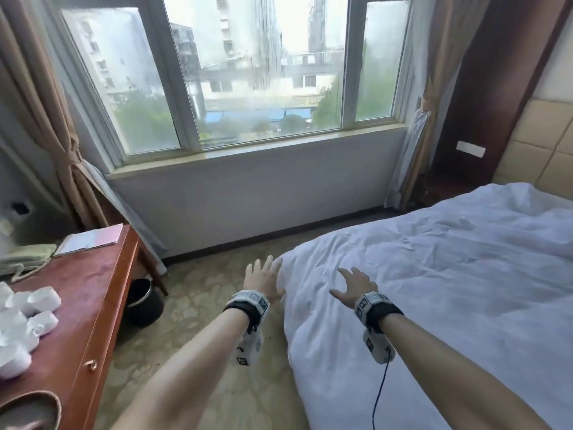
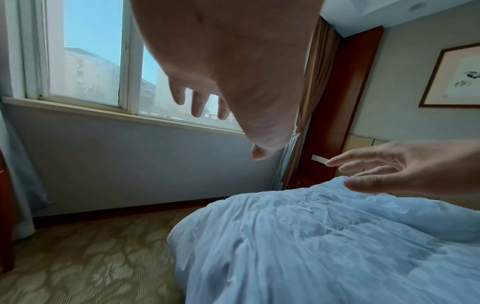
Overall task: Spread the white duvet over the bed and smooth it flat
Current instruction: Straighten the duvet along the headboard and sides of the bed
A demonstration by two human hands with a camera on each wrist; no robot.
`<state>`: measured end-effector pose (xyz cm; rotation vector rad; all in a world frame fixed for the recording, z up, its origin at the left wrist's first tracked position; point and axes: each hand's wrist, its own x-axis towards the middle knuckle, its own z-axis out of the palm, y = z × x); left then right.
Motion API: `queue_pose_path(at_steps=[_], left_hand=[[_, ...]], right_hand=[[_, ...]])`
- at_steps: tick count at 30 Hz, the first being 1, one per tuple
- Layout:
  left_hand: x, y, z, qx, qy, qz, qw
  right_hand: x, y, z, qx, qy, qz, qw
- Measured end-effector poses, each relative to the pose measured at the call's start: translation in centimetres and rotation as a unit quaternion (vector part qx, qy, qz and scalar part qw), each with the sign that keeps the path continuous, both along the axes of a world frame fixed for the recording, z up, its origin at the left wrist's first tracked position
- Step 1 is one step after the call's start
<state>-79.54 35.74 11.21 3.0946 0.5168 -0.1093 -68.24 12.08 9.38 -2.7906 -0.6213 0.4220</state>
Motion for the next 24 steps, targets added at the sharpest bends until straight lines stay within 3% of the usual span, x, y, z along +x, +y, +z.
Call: queue_pose_path(at_steps=[7,15,24], left_hand=[[13.5,15.2,0.9,-0.003,-0.008,-0.049,0.999],[31.0,28.5,-2.5,0.017,0.007,-0.207,0.978],[52.4,33.1,-2.6,0.02,-0.005,-0.372,0.928]], right_hand=[[9.9,14.3,0.4,-0.015,0.005,-0.057,0.998],[21.5,26.8,-3.5,-0.018,0.04,-0.199,0.979],[32.6,31.8,-5.0,0.001,0.067,-0.34,0.938]])
